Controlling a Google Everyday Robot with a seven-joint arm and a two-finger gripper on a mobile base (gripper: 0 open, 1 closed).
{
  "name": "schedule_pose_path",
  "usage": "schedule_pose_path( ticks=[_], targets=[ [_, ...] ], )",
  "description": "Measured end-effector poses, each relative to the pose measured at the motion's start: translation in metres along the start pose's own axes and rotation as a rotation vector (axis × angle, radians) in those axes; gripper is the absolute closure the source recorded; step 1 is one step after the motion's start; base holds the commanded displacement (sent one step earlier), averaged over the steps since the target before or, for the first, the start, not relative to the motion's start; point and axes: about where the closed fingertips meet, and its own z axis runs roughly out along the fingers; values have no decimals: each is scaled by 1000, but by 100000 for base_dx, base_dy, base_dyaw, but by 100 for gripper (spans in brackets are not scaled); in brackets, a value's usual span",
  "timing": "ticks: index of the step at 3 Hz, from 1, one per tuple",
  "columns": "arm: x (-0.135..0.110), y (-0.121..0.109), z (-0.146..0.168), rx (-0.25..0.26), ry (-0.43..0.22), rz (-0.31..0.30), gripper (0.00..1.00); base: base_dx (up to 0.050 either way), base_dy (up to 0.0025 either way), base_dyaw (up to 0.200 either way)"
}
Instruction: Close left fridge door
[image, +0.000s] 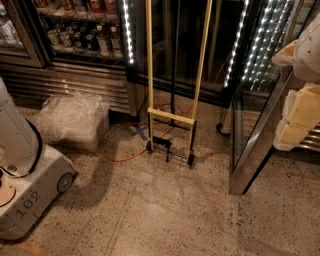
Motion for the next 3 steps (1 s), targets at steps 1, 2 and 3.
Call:
schedule_pose_path(
  ticks=[1,2,3],
  targets=[
    [0,0,0,0,0,0,0,0,0,20001],
    [0,0,0,0,0,0,0,4998,1,-41],
    [0,0,0,0,0,0,0,5004,-3,61]
  ],
)
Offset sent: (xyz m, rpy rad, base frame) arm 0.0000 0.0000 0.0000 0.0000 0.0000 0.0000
